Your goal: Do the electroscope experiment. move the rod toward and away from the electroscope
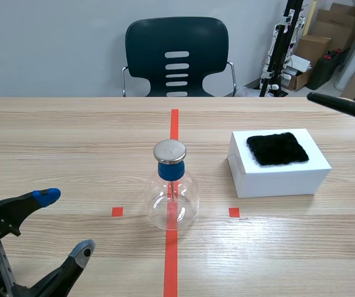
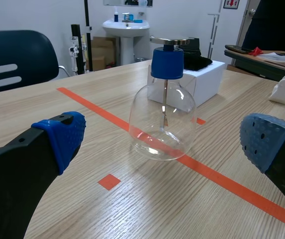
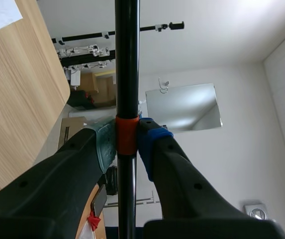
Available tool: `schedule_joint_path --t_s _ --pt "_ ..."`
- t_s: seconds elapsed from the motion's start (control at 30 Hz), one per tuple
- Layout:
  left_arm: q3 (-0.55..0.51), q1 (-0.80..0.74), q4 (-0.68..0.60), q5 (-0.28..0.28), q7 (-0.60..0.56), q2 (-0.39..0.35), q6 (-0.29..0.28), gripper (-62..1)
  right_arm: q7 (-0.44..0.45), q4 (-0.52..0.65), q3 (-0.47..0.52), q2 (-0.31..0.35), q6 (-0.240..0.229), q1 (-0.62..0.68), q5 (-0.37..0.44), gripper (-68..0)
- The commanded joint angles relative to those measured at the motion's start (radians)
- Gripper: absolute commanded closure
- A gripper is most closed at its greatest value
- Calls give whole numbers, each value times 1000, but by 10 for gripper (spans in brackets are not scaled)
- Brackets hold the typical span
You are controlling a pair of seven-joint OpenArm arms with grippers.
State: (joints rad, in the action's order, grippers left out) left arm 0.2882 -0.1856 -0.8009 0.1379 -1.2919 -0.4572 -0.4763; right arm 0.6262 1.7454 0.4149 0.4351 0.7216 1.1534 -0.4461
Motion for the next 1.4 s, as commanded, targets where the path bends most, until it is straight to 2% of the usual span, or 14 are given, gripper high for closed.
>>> schedule_joint_path --t_s 0.0,0.73,1.07,1.27,1.37 --pt "-6 3 -20 -10 -17 -9 -6 -623 -4 8 19 7 61 -6 10 -4" --pt "-6 3 -20 -10 -17 -9 -6 -623 -15 8 25 10 61 -6 10 -4" --pt "-6 3 -20 -10 -17 -9 -6 -623 -49 8 25 11 61 -10 13 -4" --pt "-6 3 -20 -10 -17 -9 -6 -623 -87 8 24 15 61 -70 -34 -4" --pt "-6 3 -20 -10 -18 -9 -6 -623 -110 16 24 39 61 -106 -59 -4"
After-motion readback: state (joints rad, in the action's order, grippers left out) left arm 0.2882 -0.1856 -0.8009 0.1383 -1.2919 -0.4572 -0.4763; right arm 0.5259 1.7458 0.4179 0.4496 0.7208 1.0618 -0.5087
